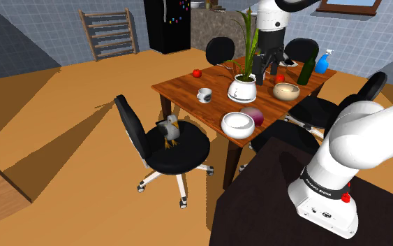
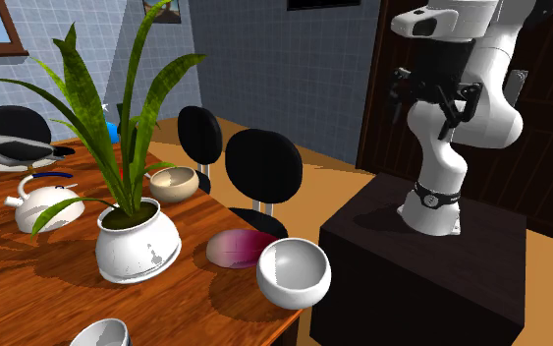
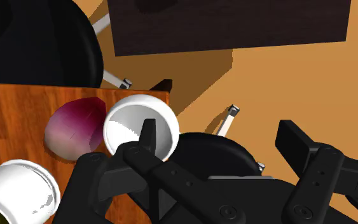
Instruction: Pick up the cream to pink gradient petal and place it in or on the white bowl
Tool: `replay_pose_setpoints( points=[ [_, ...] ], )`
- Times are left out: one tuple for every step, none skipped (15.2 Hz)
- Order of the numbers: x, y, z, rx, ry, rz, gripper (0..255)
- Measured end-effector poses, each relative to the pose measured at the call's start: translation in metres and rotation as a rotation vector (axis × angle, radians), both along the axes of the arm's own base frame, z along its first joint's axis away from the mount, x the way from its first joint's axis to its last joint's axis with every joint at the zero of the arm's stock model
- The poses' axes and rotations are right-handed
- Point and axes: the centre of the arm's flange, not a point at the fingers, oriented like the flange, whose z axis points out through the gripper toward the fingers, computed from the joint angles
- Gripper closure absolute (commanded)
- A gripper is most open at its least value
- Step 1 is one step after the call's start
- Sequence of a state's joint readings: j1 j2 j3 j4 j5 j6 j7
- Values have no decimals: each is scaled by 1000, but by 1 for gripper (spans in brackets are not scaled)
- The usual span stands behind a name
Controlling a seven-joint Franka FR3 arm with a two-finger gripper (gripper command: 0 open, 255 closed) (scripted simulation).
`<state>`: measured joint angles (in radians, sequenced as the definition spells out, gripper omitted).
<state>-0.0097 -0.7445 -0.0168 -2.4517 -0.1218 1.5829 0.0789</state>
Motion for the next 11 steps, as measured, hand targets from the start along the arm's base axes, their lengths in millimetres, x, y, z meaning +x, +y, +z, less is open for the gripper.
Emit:
replay_pose_setpoints(
  points=[
    [0,0,0,0,0,0,0],
    [1,-6,0,10,-4,-5,0],
    [3,-19,-4,26,-11,-12,0],
    [4,-33,-6,44,-19,-21,0],
    [8,-47,-8,64,-27,-30,0],
    [10,-60,-10,84,-36,-39,0],
    [11,-77,-14,105,-46,-49,0],
    [11,-94,-19,125,-55,-58,0],
    [13,-107,-22,146,-64,-67,0],
    [16,-125,-25,167,-74,-77,0],
    [16,-140,-32,188,-83,-87,0]
  ],
)
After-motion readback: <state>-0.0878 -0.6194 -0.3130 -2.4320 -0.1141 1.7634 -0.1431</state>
